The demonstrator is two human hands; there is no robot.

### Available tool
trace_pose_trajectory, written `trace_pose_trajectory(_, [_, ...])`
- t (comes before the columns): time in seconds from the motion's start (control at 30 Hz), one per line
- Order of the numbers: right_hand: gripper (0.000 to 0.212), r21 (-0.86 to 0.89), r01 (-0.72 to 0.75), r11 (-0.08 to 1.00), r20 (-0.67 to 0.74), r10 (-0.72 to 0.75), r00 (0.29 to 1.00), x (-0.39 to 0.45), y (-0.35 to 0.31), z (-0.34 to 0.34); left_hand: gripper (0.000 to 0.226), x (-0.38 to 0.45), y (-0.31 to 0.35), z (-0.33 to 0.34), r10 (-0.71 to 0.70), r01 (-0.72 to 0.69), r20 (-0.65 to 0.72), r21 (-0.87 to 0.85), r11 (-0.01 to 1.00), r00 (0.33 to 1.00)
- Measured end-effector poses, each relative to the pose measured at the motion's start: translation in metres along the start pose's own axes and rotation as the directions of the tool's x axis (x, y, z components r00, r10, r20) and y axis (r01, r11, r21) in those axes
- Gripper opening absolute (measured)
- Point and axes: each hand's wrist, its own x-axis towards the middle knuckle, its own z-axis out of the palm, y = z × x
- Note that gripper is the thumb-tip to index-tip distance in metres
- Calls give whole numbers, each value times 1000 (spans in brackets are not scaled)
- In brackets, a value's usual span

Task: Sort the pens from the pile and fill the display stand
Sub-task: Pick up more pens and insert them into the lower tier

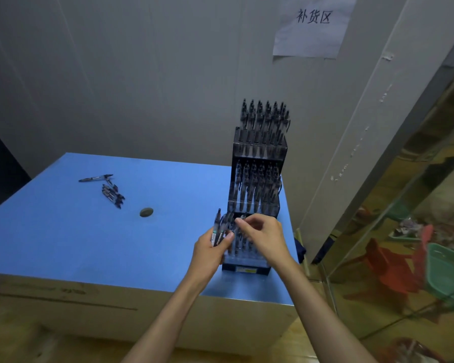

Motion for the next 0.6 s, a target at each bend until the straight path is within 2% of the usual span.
trace_pose_trajectory(0.1, [20, 144, -106, 984, 15, 105, 994, 2, 0, 0, 9, 2, 0, 3, -3, 3, -23, 17, 1000, 1000])
trace_pose_trajectory(0.2, [17, 344, -228, 911, 22, 235, 972, 5, 0, -1, 16, 1, 2, 2, 19, -17, -29, 58, 998, 999])
trace_pose_trajectory(0.37, [15, 486, -209, 849, -65, 273, 960, 10, 0, -13, 22, 7, -6, -9, -27, 37, -111, 86, 996, 993])
trace_pose_trajectory(0.47, [11, 436, -107, 894, -158, 193, 968, 11, 2, -24, 18, 10, -17, -18, -56, 68, -119, 94, 993, 991])
trace_pose_trajectory(0.6, [10, 62, 39, 997, -252, -23, 968, 13, 12, -29, 17, 13, -29, -26, -66, 80, -145, 87, 993, 987])
